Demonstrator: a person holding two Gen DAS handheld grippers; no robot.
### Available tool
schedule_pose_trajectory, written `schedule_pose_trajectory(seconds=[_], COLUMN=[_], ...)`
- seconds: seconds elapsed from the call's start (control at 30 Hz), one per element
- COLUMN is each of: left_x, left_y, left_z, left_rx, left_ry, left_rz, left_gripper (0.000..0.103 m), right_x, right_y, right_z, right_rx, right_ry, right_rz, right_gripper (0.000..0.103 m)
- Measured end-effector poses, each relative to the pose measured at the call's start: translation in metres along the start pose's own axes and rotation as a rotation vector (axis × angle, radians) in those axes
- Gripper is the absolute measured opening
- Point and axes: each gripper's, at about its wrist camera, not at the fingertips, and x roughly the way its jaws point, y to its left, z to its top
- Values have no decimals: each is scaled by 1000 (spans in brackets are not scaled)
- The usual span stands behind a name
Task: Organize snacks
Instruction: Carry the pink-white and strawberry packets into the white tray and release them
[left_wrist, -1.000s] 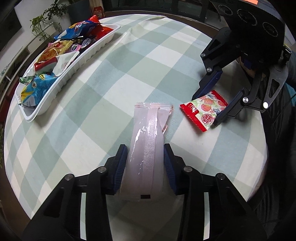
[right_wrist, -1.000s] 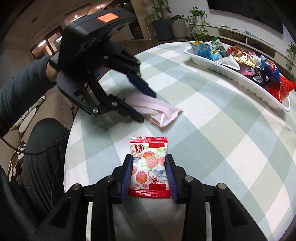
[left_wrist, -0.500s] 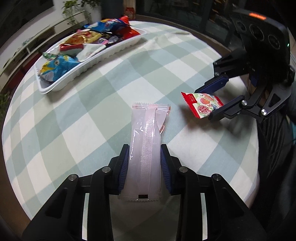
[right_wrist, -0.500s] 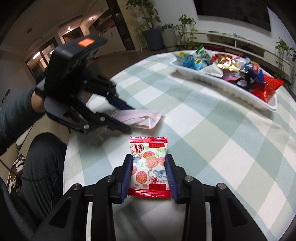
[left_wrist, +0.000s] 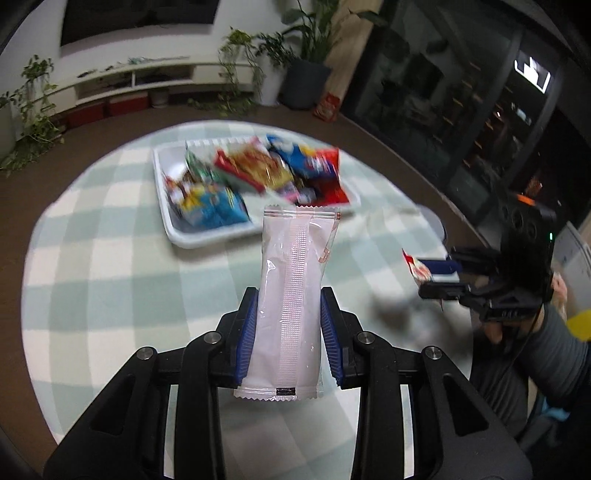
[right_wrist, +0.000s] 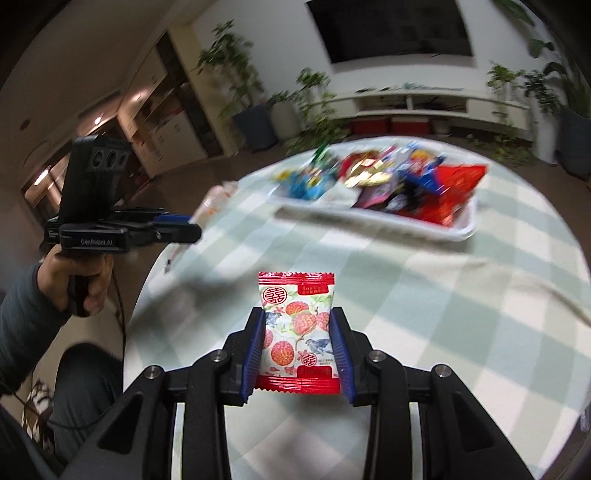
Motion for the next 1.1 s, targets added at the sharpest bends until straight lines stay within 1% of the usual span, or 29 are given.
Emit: schedule_pose_trajectory(seconds=[0.07,0.17,0.33,0.5,0.53,0.63,0.73,0.8,0.93,1.1], left_x=[-4,-2,12,33,42,58,84,102,130,155], left_y=[4,12,29,37,40,43,48,55,64,64], left_z=[24,59,108,144,154,166,170,168,157,148], left_rx=[-14,-45,-112,-128,-133,-137,-123,-131,-132,-109], left_ry=[-41,-82,-121,-126,-128,-120,-82,-58,-19,17], left_rz=[20,43,84,110,113,118,137,149,169,206], left_gripper=[31,31,31,31,31,31,31,31,31,31], right_x=[-6,-15,-30,-20,-16,8,37,56,100,128], right_y=[-6,-16,-28,-30,-30,-33,-37,-42,-52,-54], right_z=[11,39,102,159,166,187,194,193,185,173], right_rx=[6,15,39,26,27,39,40,48,40,15], right_ry=[-19,-53,-139,-198,-205,-196,-151,-115,-34,13], right_rz=[-28,-80,-164,-249,-256,-259,-277,-291,-333,-371], right_gripper=[38,38,38,38,38,38,38,38,38,38])
